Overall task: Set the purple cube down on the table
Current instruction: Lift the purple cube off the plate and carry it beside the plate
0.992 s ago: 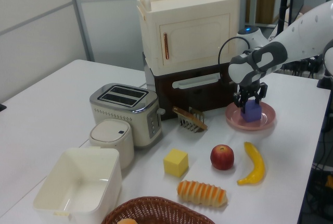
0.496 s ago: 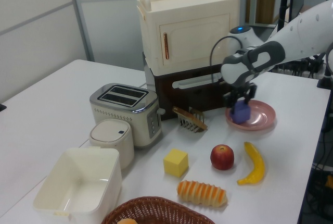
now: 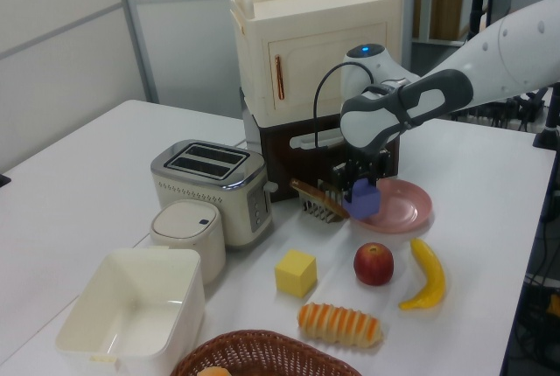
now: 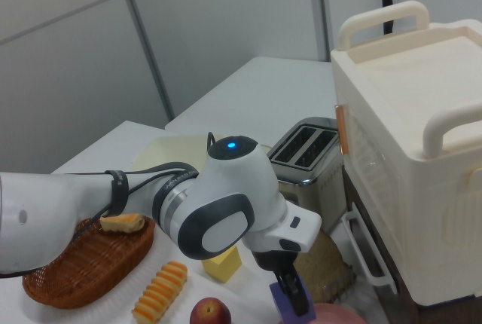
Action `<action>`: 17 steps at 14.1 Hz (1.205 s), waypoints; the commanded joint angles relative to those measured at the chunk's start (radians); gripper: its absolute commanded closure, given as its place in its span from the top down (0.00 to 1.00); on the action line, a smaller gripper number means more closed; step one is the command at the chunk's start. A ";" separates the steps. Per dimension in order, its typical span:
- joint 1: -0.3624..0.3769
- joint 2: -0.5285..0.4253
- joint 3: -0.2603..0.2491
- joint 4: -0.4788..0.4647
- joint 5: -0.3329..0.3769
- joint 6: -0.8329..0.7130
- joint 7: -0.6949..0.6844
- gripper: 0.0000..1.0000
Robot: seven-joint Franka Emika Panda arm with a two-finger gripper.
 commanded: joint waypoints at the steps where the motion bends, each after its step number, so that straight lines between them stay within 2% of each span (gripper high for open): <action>1: -0.009 -0.034 -0.022 -0.015 -0.041 -0.029 0.019 0.17; 5: 0.004 -0.041 -0.010 -0.013 -0.042 -0.029 0.035 0.16; 8: 0.006 -0.076 0.042 -0.010 -0.042 -0.050 0.077 0.17; 12: 0.027 -0.098 0.071 -0.008 -0.044 -0.090 0.107 0.17; 17: 0.040 -0.083 0.137 -0.008 -0.082 -0.091 0.148 0.17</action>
